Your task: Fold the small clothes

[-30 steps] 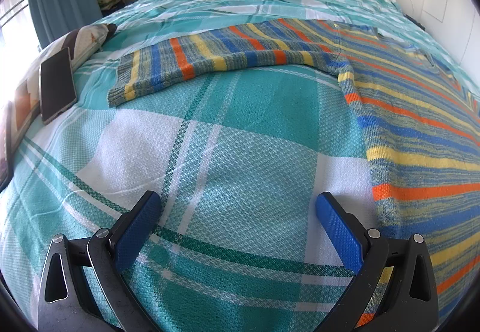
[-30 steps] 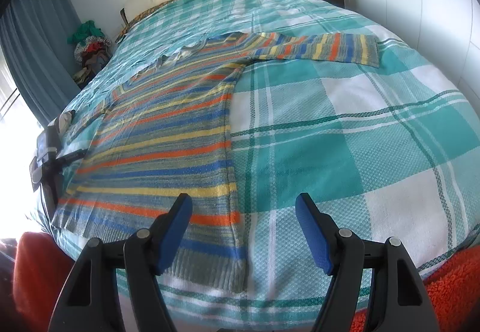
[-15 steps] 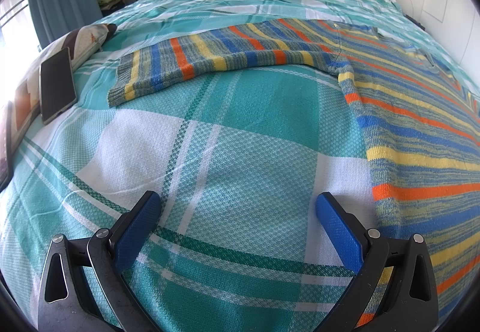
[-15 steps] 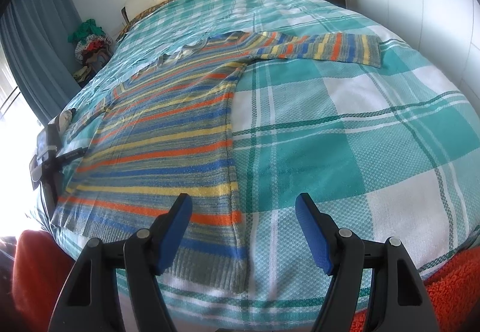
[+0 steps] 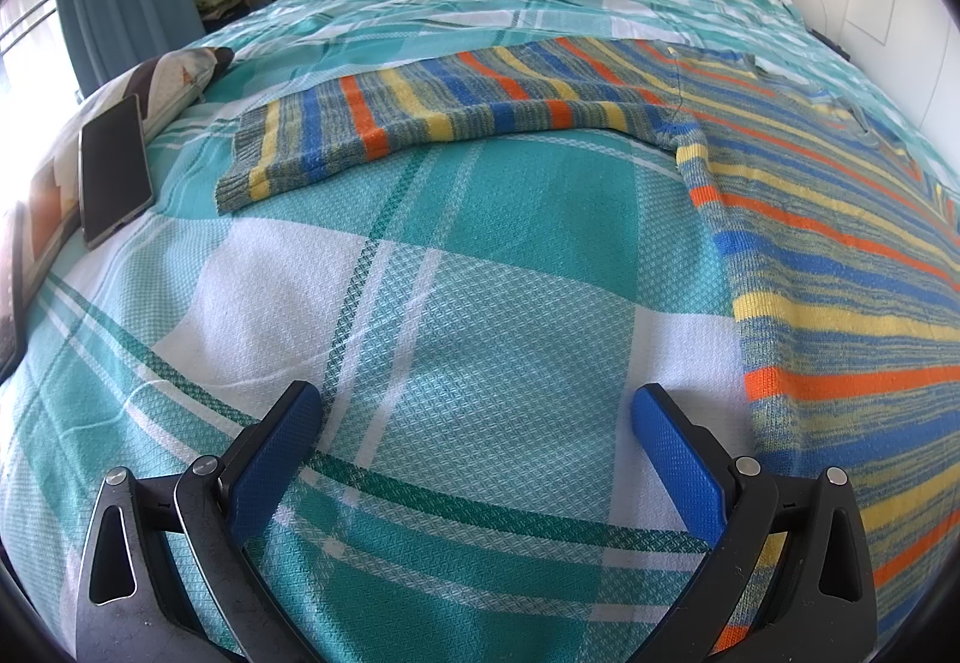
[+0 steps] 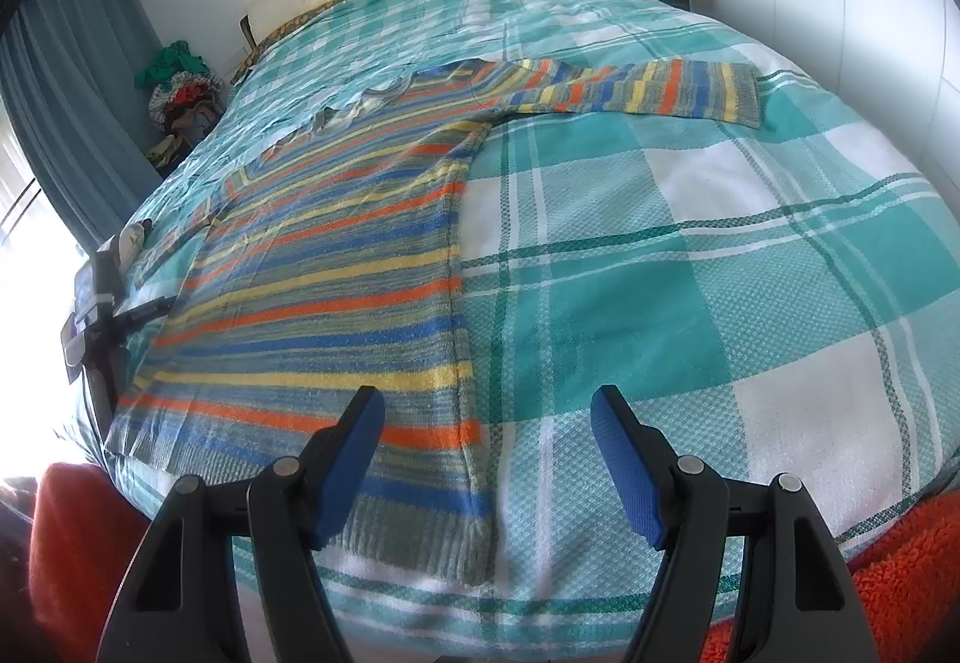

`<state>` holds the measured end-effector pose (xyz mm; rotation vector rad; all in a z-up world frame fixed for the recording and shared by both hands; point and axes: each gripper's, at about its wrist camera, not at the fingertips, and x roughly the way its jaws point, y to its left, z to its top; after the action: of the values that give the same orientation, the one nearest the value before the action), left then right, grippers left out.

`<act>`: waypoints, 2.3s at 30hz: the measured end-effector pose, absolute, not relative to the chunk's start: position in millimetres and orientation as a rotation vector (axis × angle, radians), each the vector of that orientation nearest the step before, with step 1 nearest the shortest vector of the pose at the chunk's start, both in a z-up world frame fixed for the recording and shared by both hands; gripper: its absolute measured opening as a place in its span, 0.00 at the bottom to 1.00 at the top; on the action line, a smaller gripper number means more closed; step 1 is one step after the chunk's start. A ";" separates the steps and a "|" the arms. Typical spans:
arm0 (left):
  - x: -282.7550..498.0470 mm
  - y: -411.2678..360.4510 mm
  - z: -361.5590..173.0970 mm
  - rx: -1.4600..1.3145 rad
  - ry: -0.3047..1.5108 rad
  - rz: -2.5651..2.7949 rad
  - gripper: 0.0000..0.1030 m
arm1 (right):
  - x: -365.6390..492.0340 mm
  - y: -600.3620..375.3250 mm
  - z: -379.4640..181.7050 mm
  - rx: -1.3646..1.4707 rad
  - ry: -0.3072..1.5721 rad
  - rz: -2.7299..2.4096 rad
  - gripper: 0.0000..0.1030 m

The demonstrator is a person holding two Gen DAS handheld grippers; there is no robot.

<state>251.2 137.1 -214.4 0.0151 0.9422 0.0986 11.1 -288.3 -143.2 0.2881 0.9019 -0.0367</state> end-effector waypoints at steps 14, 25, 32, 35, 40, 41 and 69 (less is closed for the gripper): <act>251.2 137.1 -214.4 0.015 0.942 0.099 1.00 | 10.7 -288.3 -144.0 0.288 0.904 -0.034 0.69; 251.1 137.1 -214.4 0.015 0.942 0.099 1.00 | 8.8 -293.7 -141.8 0.320 0.885 -0.047 0.69; 251.2 137.1 -214.5 0.015 0.942 0.099 1.00 | 10.2 -302.6 -139.9 0.383 0.880 -0.044 0.69; 251.1 137.0 -214.6 0.015 0.942 0.099 1.00 | 17.7 -325.8 -135.1 0.500 0.856 -0.025 0.69; 251.1 137.7 -214.4 0.016 0.942 0.099 1.00 | 56.4 -404.1 -116.2 0.559 0.776 -0.116 0.69; 251.3 137.5 -214.5 0.016 0.943 0.099 1.00 | 67.7 -425.4 -112.7 0.564 0.761 -0.149 0.69; 204.6 162.5 -167.4 -0.118 0.806 0.169 0.98 | 256.4 -464.9 -48.6 0.419 0.866 -0.154 0.02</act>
<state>204.6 162.5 -167.4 -0.1176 0.8061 0.1689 256.4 -464.9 -48.6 0.4188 0.8660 -0.1542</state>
